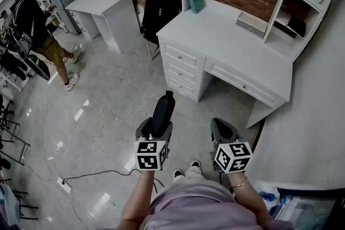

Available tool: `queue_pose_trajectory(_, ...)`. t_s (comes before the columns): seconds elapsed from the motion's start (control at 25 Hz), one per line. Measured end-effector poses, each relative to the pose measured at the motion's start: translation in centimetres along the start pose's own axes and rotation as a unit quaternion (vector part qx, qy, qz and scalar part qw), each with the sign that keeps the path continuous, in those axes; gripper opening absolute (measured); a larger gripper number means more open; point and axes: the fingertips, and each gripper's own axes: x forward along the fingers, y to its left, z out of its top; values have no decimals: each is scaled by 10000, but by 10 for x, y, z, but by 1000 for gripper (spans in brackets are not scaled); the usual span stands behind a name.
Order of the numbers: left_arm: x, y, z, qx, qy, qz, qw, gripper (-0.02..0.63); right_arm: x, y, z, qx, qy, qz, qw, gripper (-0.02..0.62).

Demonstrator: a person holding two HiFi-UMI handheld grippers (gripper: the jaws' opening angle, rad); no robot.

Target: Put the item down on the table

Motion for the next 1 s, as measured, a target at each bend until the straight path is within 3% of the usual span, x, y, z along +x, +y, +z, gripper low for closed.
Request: queue_pose_trajectory(1.0, 65, -28, 20, -135, -23, 353, 9993, 311, 29, -80, 23, 31, -114, 172, 9998, 2)
